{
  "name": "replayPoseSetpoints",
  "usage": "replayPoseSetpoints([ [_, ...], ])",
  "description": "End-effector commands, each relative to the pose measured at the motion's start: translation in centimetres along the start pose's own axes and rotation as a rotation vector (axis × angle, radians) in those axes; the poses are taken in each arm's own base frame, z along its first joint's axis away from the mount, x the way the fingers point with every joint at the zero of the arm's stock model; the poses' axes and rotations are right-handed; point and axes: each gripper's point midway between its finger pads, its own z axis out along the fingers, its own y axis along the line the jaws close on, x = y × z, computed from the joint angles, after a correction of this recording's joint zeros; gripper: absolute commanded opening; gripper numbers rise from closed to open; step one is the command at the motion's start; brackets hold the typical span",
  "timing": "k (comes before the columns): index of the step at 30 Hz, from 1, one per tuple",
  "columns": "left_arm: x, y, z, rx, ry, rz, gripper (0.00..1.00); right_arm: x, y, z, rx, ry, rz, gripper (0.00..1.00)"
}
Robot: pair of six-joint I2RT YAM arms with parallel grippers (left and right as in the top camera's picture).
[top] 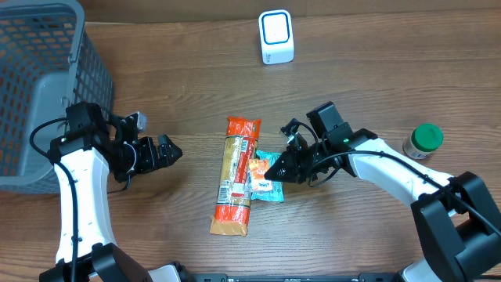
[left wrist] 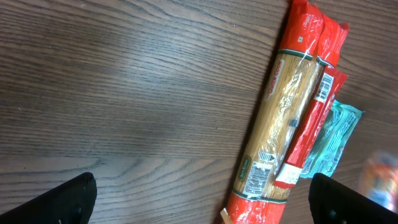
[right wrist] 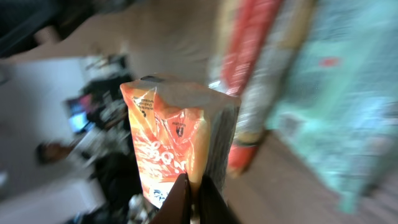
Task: Scan the item barcode
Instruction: 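Reach the right gripper to the small orange snack box and grasp it, then lift the orange snack box and carry it toward the scanner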
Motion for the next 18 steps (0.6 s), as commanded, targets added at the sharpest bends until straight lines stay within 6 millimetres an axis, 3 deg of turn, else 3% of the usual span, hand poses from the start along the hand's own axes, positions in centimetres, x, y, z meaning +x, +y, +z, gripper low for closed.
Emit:
replayPoseSetpoints([
  [1, 0.0, -0.4, 0.2, 0.016, 0.003, 0.02, 0.99, 2.1, 5.1, -1.4, -0.237, 0.085, -0.164, 0.04],
  [12, 0.0, -0.4, 0.2, 0.016, 0.003, 0.02, 1.0, 3.3, 9.0, -3.6, -0.481, 0.163, -0.272, 0.04],
  [18, 0.0, -0.4, 0.2, 0.016, 0.003, 0.02, 1.0, 2.5, 8.8, -5.4, -0.489, 0.114, -0.252, 0.04],
])
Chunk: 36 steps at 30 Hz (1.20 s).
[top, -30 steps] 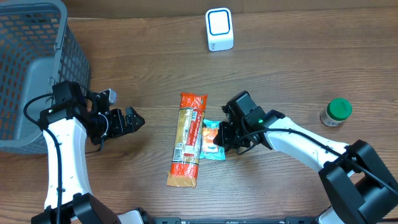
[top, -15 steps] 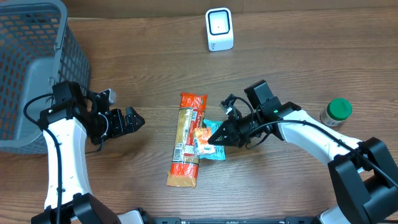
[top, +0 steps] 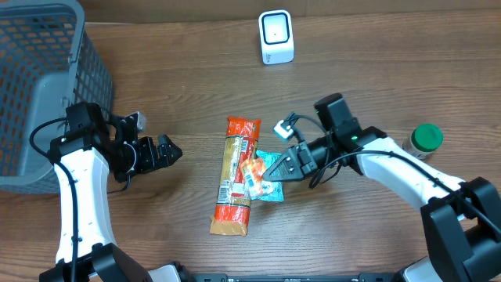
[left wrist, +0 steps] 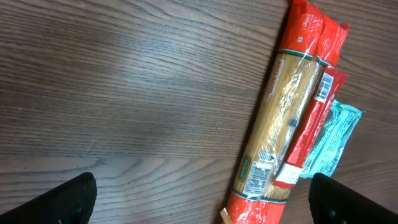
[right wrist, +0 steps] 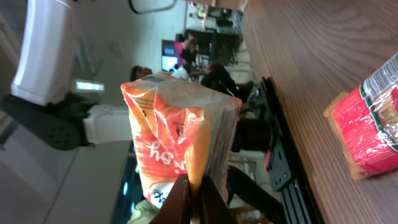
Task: Scan the item barcode
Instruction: 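Lift the orange snack box and carry it toward the scanner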
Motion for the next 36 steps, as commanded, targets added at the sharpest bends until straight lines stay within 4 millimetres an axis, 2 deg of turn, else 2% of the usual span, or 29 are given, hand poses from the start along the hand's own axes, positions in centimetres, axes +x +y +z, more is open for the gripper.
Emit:
replayPoseSetpoints([
  [1, 0.0, -0.4, 0.2, 0.016, 0.004, 0.02, 1.0, 0.1, 2.0, -1.3, -0.047, -0.015, -0.047, 0.04],
  [5, 0.0, -0.4, 0.2, 0.016, 0.003, 0.02, 0.99, -1.0, 1.5, -2.6, 0.011, -0.08, -0.012, 0.04],
  [9, 0.0, -0.4, 0.2, 0.016, 0.003, 0.02, 1.0, -3.5, 0.3, -4.6, 0.096, -0.197, 0.075, 0.04],
  [14, 0.0, -0.4, 0.2, 0.016, 0.003, 0.02, 1.0, -6.8, 1.3, -6.0, 0.113, -0.308, 0.07, 0.04],
  [18, 0.0, -0.4, 0.2, 0.016, 0.003, 0.02, 1.0, -7.9, 3.1, -5.2, 0.078, -0.315, 0.054, 0.04],
  [22, 0.0, -0.4, 0.2, 0.016, 0.003, 0.02, 1.0, -8.4, 5.2, -4.2, 0.019, -0.307, 0.113, 0.04],
  [25, 0.0, -0.4, 0.2, 0.016, 0.003, 0.02, 1.0, -8.2, 7.2, -3.1, -0.023, -0.273, 0.092, 0.04],
  [29, 0.0, -0.4, 0.2, 0.016, 0.003, 0.02, 1.0, -7.6, 11.2, -1.7, -0.099, -0.234, 0.009, 0.04],
  [31, 0.0, -0.4, 0.2, 0.016, 0.003, 0.02, 1.0, -7.1, 13.6, -1.6, -0.147, -0.237, -0.069, 0.04],
  [35, 0.0, -0.4, 0.2, 0.016, 0.003, 0.02, 0.99, -5.5, 19.0, -2.7, -0.283, -0.28, -0.254, 0.04],
  [36, 0.0, -0.4, 0.2, 0.016, 0.003, 0.02, 1.0, -5.6, 19.0, -2.9, -0.287, -0.285, -0.223, 0.04],
])
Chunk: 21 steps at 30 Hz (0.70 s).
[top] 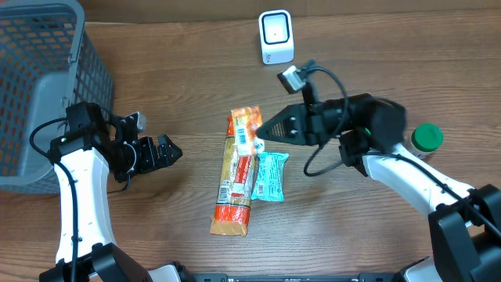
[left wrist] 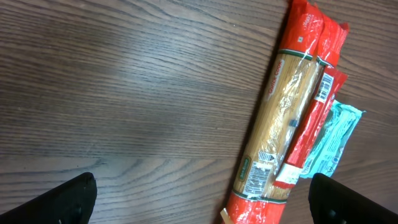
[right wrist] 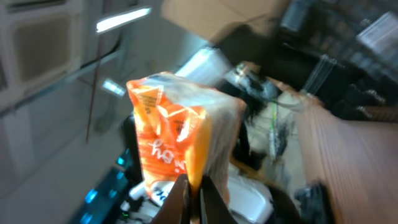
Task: Scan the item barcode
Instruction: 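Lift the orange snack box and carry it toward the scanner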
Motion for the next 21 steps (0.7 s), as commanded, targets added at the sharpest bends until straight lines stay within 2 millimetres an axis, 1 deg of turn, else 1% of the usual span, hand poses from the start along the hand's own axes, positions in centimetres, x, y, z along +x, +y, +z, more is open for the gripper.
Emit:
replayPoseSetpoints([
  [1, 0.0, -0.4, 0.2, 0.016, 0.004, 0.02, 1.0, -1.5, 2.6, -0.5, -0.06, -0.083, 0.168, 0.04],
  [6, 0.0, -0.4, 0.2, 0.016, 0.004, 0.02, 1.0, -2.5, 2.7, -1.1, -0.071, -0.131, 0.191, 0.04],
  [9, 0.0, -0.4, 0.2, 0.016, 0.004, 0.02, 1.0, -3.5, 3.2, -1.3, -0.109, -0.184, 0.261, 0.04],
  [13, 0.0, -0.4, 0.2, 0.016, 0.004, 0.02, 0.99, -4.8, 3.9, -1.7, -0.155, -0.26, 0.257, 0.04],
  [21, 0.0, -0.4, 0.2, 0.016, 0.004, 0.02, 1.0, -5.3, 4.5, -2.0, -0.174, -0.29, 0.246, 0.04],
])
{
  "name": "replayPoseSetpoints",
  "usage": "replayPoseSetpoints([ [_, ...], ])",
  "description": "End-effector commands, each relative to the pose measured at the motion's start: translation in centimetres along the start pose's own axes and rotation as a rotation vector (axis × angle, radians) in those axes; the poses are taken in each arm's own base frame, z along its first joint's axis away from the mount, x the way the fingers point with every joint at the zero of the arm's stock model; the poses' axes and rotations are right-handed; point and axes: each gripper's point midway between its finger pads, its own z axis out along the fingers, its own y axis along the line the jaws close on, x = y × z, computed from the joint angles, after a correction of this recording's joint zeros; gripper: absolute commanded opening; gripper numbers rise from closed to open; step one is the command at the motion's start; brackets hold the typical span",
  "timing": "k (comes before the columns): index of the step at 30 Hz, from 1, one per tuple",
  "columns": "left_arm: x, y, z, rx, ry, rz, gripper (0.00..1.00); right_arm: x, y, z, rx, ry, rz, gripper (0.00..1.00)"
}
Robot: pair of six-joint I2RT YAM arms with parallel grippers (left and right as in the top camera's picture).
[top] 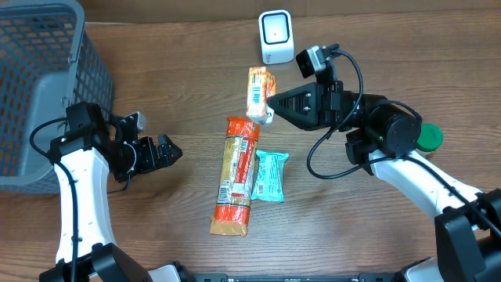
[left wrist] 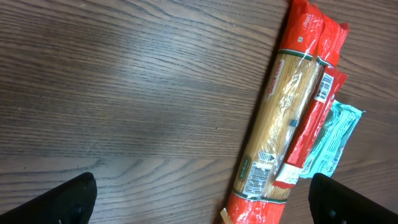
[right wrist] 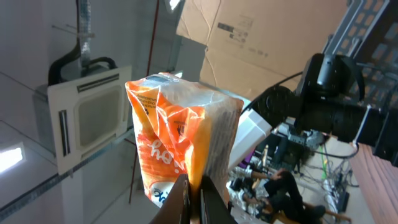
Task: Scan the item barcode
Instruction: 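Lift the orange snack box and carry it toward the scanner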
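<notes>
My right gripper (top: 272,101) is shut on a small orange snack packet (top: 260,92), held up in the air just below the white barcode scanner (top: 275,37) at the table's back. In the right wrist view the orange packet (right wrist: 180,137) is pinched between the fingers, and the camera looks up at the room. My left gripper (top: 171,150) stands open at the left, low over the table, with nothing between its fingers (left wrist: 68,200).
A long red spaghetti pack (top: 237,174) and a teal sachet (top: 270,175) lie mid-table. A grey mesh basket (top: 43,86) stands at the back left. A green-capped jar (top: 427,139) sits at the right, behind my right arm.
My right gripper has carried the orange packet further back and a little right, from over the spaghetti pack's top end to just below the scanner. The left arm is unchanged.
My right gripper was shut on the orange packet low over the teal sachet. Then it held the packet lifted slightly beside the spaghetti pack, then higher over the pack's top end, and now near the scanner. The left gripper stayed open and still throughout.
</notes>
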Motion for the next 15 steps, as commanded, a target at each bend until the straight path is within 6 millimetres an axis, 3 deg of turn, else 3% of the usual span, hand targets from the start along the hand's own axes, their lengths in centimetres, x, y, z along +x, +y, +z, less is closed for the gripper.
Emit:
replayPoseSetpoints([
  [1, 0.0, -0.4, 0.2, 0.016, 0.004, 0.02, 1.0, -0.3, 2.6, -0.1, -0.07, -0.032, 0.062, 0.04],
  [15, 0.0, -0.4, 0.2, 0.016, 0.003, 0.02, 1.0, 0.0, 5.8, -1.1, -0.08, -0.04, -0.027, 0.04],
])
